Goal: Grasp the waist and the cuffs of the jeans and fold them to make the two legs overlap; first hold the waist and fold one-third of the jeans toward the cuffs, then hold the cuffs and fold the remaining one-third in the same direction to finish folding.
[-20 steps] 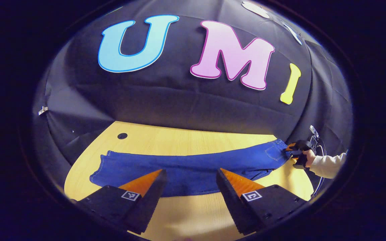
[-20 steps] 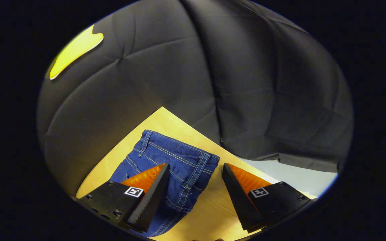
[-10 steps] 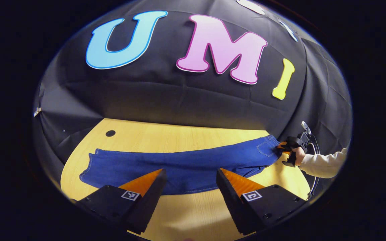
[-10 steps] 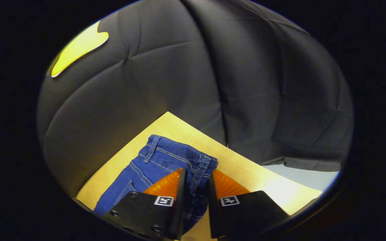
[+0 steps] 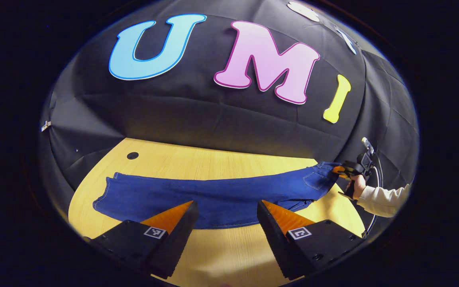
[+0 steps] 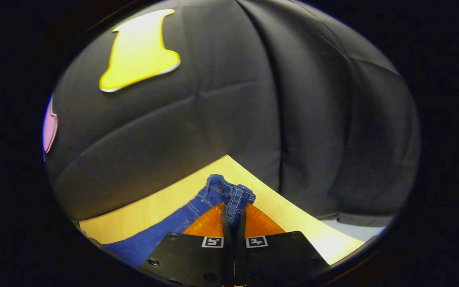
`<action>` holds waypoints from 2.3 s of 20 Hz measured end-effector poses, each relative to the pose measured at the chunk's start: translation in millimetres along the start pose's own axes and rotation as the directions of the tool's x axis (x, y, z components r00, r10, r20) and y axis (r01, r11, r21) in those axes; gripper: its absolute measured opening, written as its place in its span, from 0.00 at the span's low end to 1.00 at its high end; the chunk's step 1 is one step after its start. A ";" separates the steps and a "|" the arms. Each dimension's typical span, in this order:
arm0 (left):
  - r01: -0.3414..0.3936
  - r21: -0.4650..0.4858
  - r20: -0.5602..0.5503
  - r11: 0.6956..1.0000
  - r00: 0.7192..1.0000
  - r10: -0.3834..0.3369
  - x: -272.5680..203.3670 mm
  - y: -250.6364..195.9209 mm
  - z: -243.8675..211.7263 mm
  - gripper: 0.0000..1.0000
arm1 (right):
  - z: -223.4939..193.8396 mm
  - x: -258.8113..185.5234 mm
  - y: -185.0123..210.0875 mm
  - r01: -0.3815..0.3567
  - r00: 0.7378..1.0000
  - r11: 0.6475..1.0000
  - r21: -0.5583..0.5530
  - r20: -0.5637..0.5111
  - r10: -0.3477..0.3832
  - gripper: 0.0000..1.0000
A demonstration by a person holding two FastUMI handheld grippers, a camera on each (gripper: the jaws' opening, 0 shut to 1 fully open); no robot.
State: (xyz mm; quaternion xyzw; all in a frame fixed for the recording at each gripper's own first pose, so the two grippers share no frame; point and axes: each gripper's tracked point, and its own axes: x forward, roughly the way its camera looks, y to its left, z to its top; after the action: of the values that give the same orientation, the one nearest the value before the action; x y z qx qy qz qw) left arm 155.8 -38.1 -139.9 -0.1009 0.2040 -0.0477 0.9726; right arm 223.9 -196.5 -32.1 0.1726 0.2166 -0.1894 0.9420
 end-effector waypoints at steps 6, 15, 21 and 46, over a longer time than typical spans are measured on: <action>0.015 -0.008 0.018 1.000 1.000 -0.015 -27.0 -3.8 -10.5 0.95 | 44.1 -96.0 49.4 -0.256 0.953 0.951 -0.175 0.117 0.278 0.05; -0.102 -0.147 0.029 0.984 0.994 0.108 -103.9 49.9 -48.9 0.95 | 9.5 -113.1 46.6 -0.622 0.771 0.721 -0.306 -0.081 0.631 0.05; -0.216 -0.236 0.008 0.947 0.974 0.225 -126.8 108.1 -72.8 0.96 | -17.9 -49.0 17.6 -0.698 0.714 0.659 -0.281 -0.352 0.605 0.41; -0.596 -0.451 -0.152 0.664 0.784 0.601 58.2 342.9 -105.9 0.74 | 101.3 -116.5 -213.4 -0.452 0.872 0.714 -0.535 -0.097 0.479 0.97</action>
State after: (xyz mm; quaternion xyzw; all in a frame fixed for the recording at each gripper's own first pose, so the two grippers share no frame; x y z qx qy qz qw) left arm 183.5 269.8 -331.2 -0.2642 0.2261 0.3264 0.8789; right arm 69.3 -390.3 57.0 -0.0565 0.1877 0.1188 0.9734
